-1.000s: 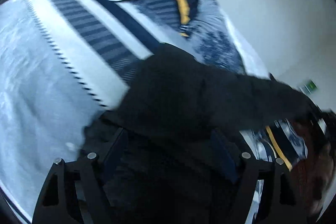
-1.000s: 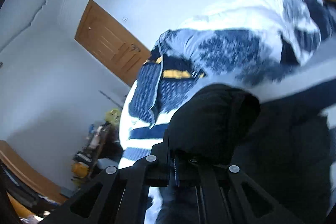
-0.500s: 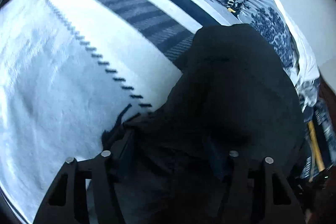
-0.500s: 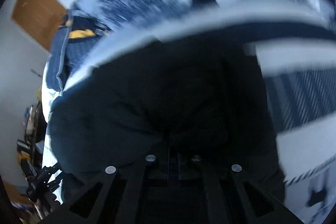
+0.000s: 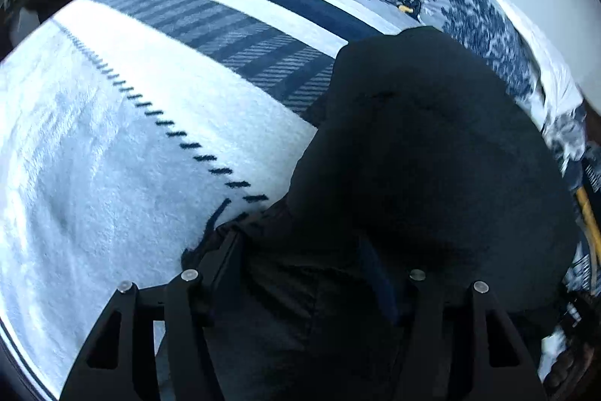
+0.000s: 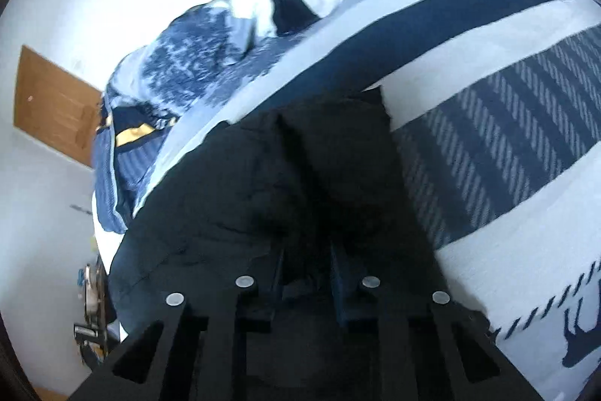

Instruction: Fold large clothes

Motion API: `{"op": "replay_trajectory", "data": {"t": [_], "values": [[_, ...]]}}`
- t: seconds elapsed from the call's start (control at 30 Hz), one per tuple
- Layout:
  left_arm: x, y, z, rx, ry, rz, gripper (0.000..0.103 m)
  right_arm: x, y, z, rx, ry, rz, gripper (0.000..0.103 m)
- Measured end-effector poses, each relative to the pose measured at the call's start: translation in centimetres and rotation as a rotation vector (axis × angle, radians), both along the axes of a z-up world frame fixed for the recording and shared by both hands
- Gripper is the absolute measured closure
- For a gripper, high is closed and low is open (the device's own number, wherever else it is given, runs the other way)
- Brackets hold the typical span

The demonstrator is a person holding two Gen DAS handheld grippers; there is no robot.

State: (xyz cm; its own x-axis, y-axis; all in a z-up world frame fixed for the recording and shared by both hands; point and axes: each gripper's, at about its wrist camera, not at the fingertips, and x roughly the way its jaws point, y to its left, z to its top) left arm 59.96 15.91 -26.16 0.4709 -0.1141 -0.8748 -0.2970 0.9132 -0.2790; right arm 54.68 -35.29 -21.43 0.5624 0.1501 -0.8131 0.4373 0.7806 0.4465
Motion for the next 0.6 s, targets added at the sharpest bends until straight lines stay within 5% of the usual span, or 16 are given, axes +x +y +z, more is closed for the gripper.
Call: {"op": "replay_trajectory", "data": {"t": [0.07, 0.13, 0.23, 0.3, 0.4, 0.6], "values": [[0.0, -0.4, -0.1, 0.039, -0.001, -0.019, 0.039, 0.9, 1.1, -0.8, -0.104, 0.06, 0.047, 0.085], [-0.3, -0.4, 0.4, 0.065, -0.021, -0.024, 0.039, 0.7, 1.4, -0.8, -0.073, 0.086, 0.045, 0.085], [-1.8, -0.1, 2.9, 0.06, -0.099, -0.024, 0.039, -3.9, 2.4, 3.9, -0.069, -0.03, 0.059, 0.073], [-4.3, 0.3, 5.4, 0.061, -0.165, -0.032, 0.038, -8.1, 3.5, 6.3, -0.095, -0.076, 0.091, 0.019], [-11.0, 1.1, 8.8, 0.076, -0.241, -0.009, 0.023, -16.2, 4.8, 8.3, -0.097, -0.151, 0.168, 0.019], [-25.6, 0.4, 11.2, 0.149, -0.236, -0.022, 0.014, -31.5, 5.5, 5.9, -0.057, -0.162, 0.184, 0.019]]}}
